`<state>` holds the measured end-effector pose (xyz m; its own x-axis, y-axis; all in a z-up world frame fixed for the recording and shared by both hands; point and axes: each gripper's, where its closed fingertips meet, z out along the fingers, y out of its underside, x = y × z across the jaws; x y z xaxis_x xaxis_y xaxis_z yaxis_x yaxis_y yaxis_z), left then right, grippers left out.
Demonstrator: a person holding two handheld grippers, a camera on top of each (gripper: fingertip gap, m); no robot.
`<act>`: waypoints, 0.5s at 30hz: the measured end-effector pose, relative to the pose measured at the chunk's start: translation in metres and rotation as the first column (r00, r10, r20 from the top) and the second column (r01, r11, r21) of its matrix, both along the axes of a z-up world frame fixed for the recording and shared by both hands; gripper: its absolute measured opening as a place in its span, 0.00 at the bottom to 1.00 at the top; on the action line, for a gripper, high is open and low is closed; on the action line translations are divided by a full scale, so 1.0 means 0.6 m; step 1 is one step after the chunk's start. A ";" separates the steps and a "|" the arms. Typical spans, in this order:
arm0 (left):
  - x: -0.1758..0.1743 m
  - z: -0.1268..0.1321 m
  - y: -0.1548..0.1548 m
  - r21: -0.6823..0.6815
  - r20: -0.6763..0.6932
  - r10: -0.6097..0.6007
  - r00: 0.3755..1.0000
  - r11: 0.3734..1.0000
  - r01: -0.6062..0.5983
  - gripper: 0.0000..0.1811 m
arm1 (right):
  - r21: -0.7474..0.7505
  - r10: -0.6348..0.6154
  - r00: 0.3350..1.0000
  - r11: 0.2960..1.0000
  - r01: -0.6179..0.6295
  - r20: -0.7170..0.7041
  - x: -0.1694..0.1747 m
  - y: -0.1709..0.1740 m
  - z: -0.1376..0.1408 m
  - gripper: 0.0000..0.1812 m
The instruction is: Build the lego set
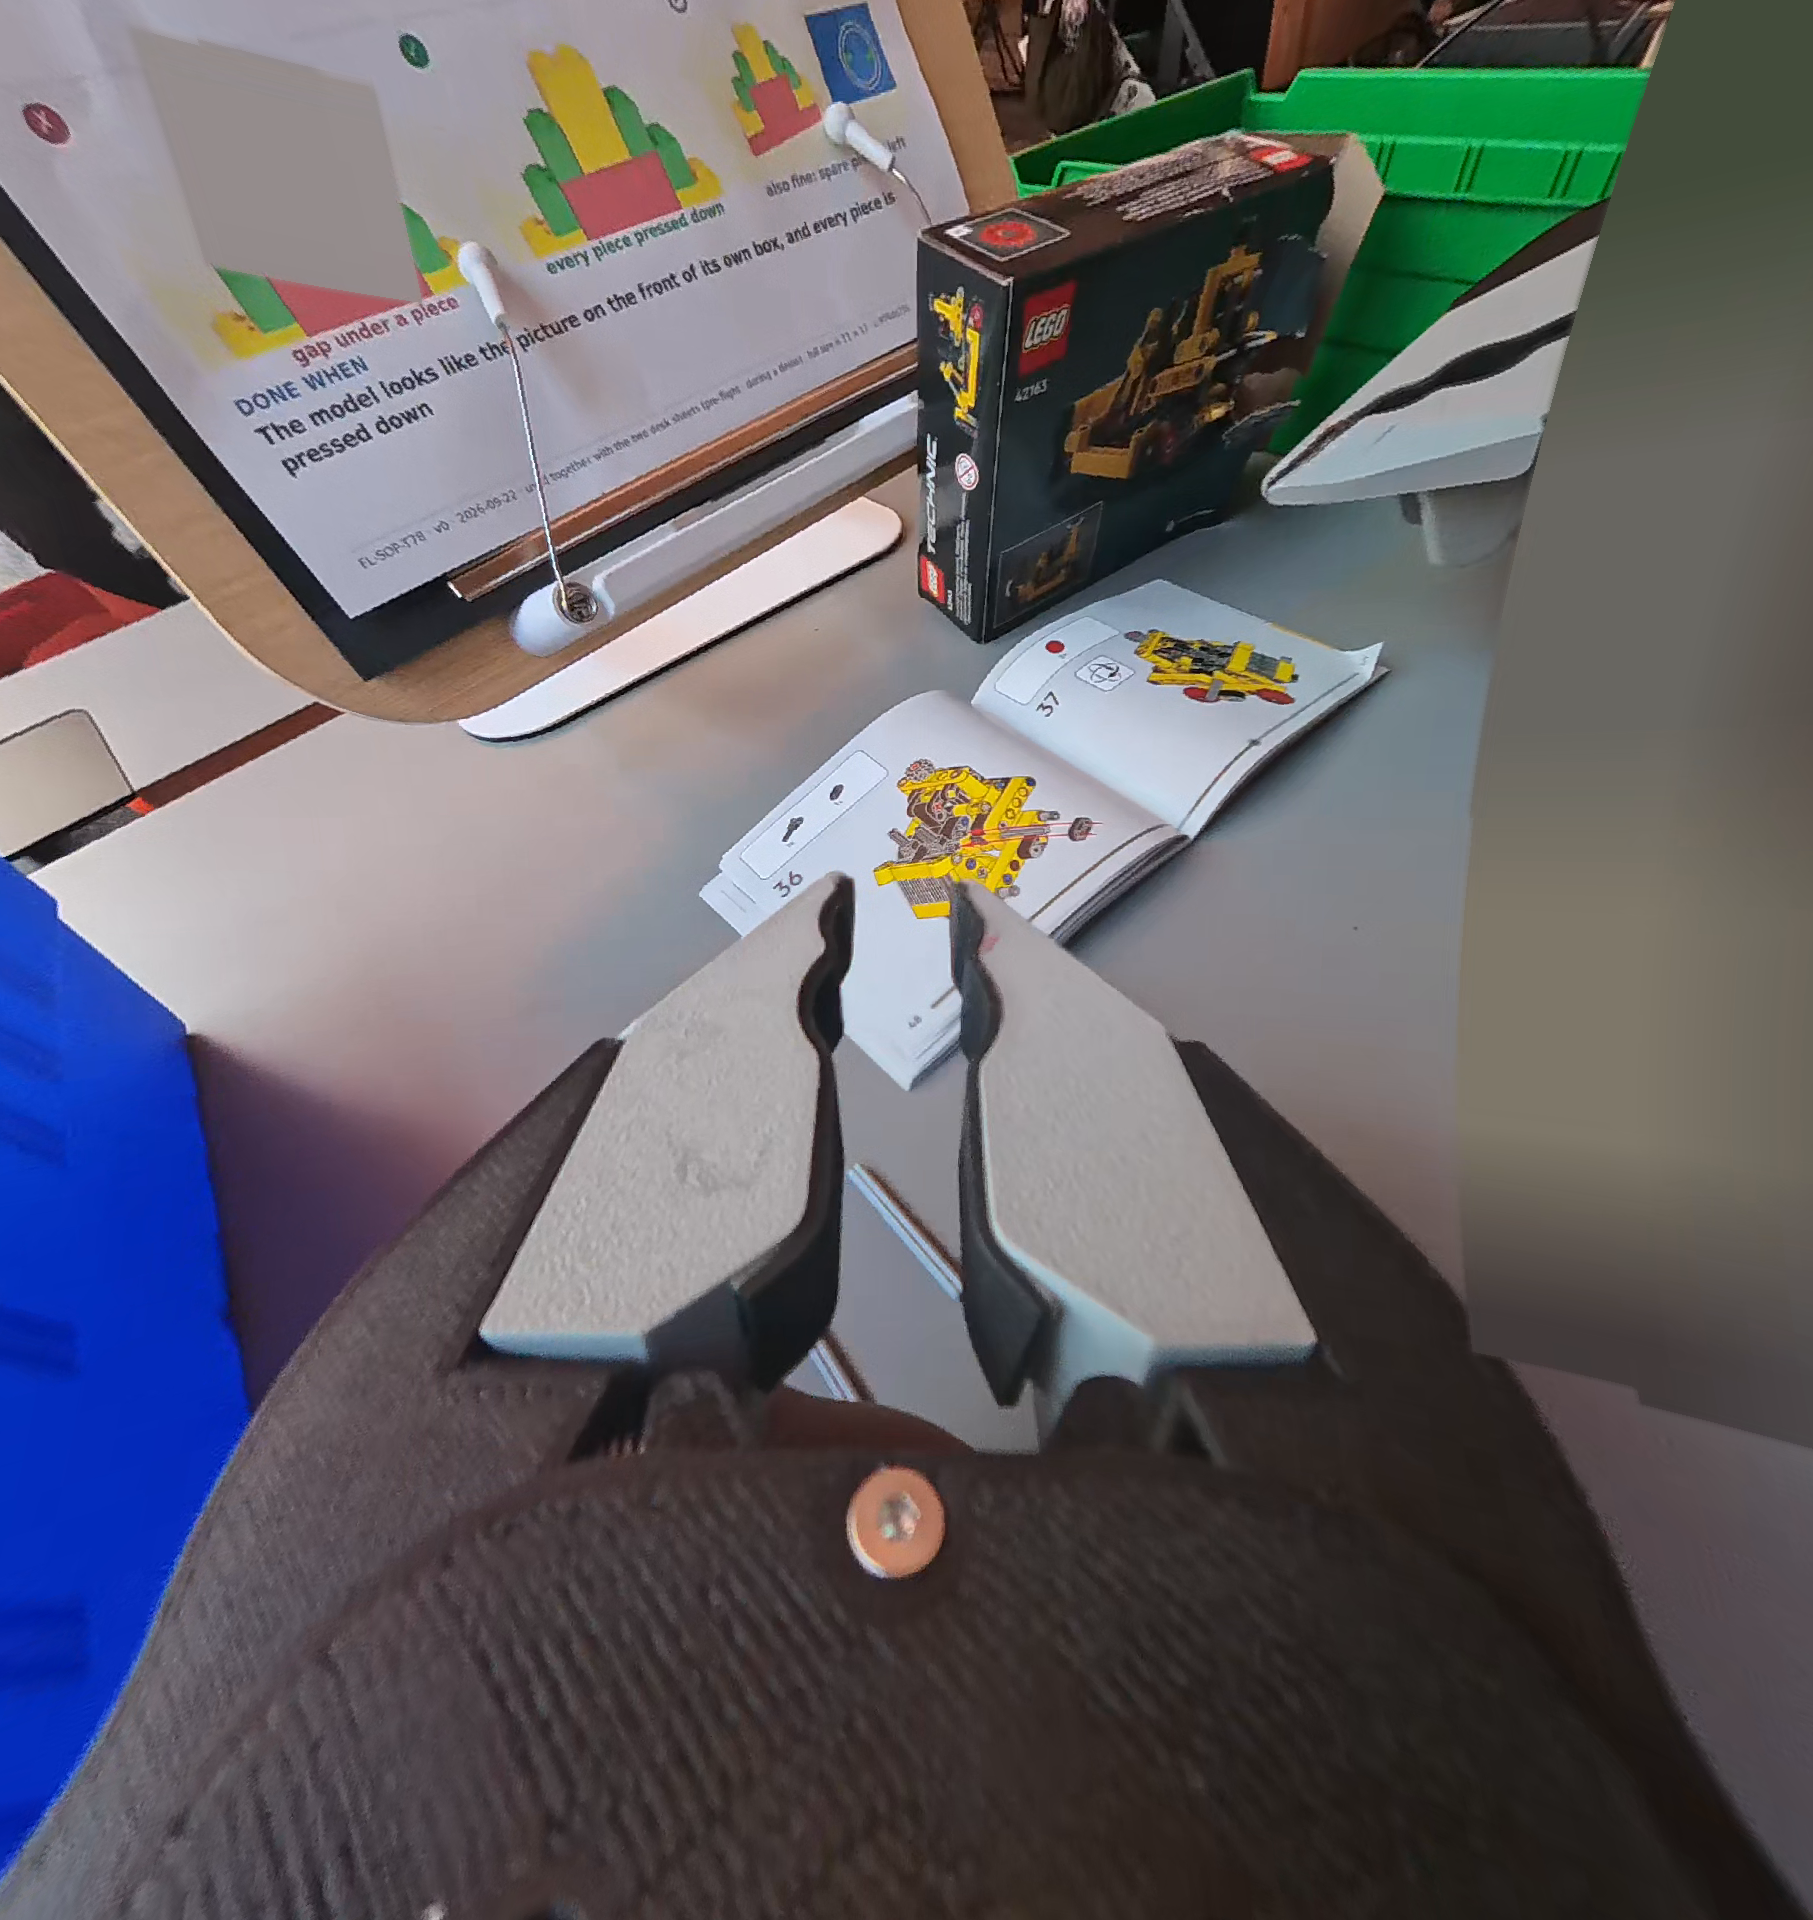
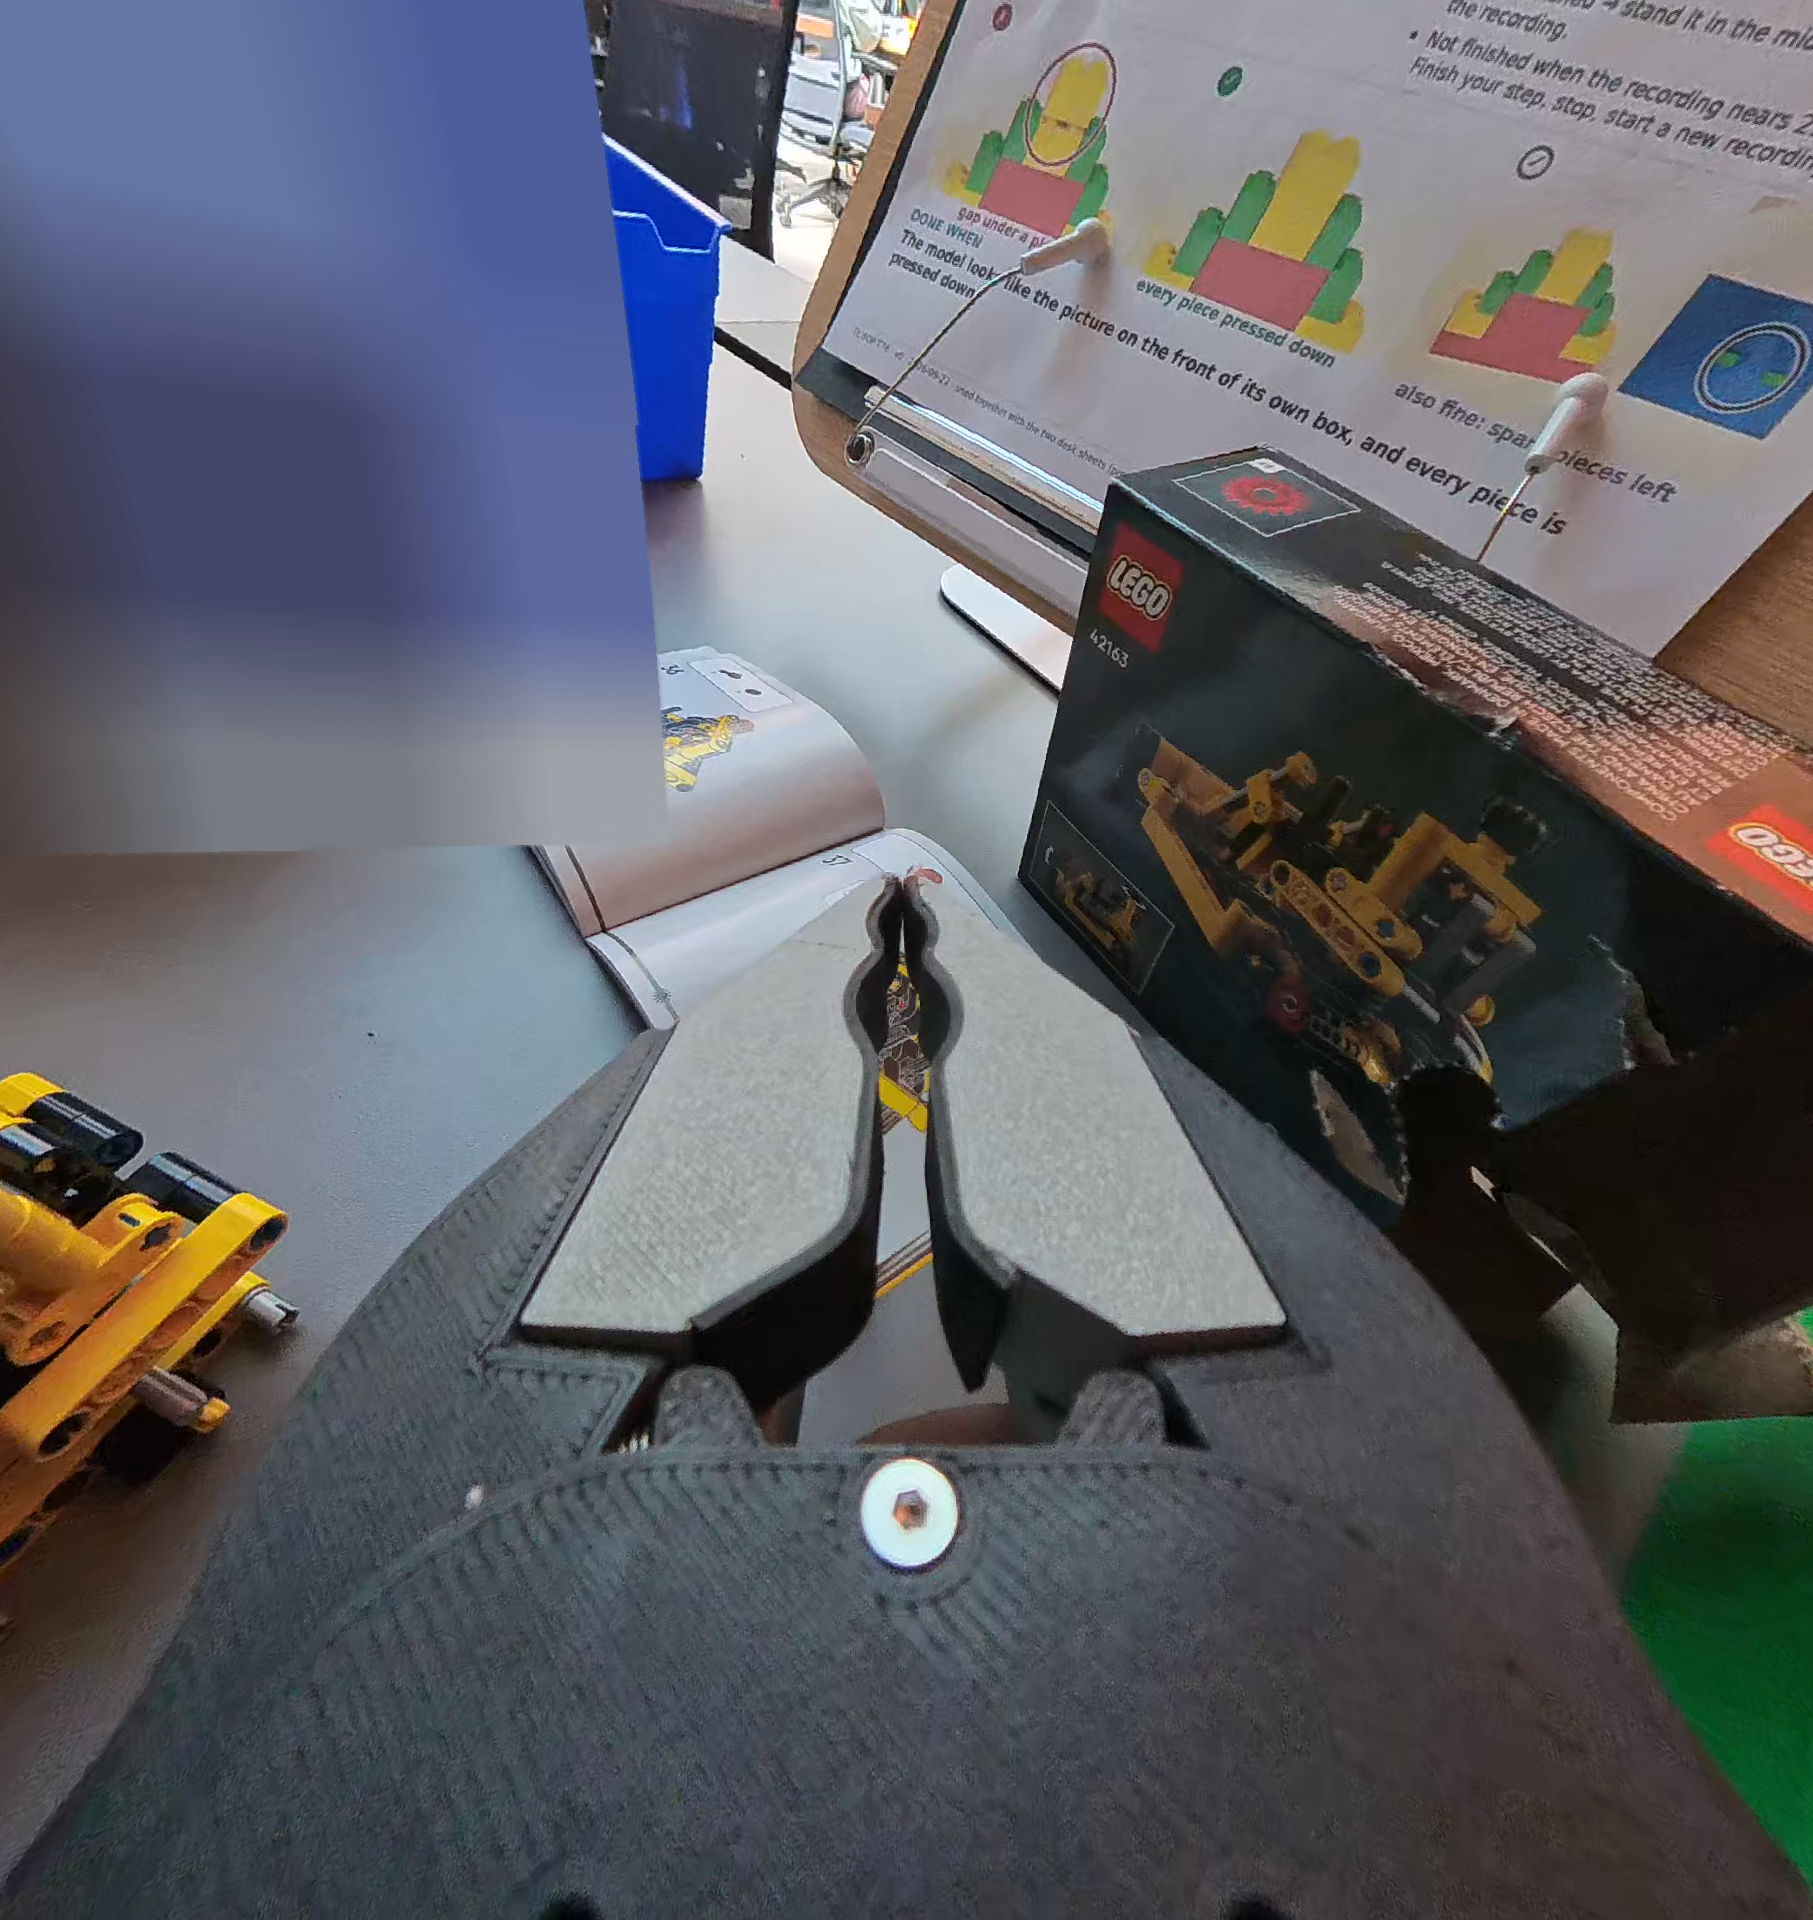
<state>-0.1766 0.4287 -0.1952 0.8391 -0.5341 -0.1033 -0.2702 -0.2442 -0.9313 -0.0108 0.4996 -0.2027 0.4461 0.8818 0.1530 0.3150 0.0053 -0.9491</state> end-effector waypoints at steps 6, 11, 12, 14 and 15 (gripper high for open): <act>0.008 -0.011 0.005 0.004 -0.005 0.010 1.000 1.000 -0.010 0.08 | 0.031 0.027 0.999 0.999 -0.027 0.018 -0.003 -0.010 -0.001 0.00; 0.001 -0.011 0.010 0.077 -0.045 0.053 0.998 0.996 -0.050 0.06 | 0.085 0.002 0.998 0.996 -0.006 0.056 -0.005 -0.011 -0.003 0.00; -0.001 -0.012 0.011 0.074 -0.049 0.062 0.997 0.996 -0.059 0.06 | 0.094 -0.009 0.998 0.996 0.003 0.057 -0.005 -0.009 -0.003 0.00; -0.005 -0.006 0.011 0.089 -0.034 0.071 0.997 0.994 -0.068 0.05 | 0.103 -0.040 0.998 0.994 0.034 0.056 -0.001 -0.004 -0.001 0.00; -0.006 -0.004 0.011 0.096 -0.032 0.074 0.997 0.993 -0.071 0.05 | 0.104 -0.054 0.997 0.993 0.048 0.052 0.000 -0.001 -0.001 0.00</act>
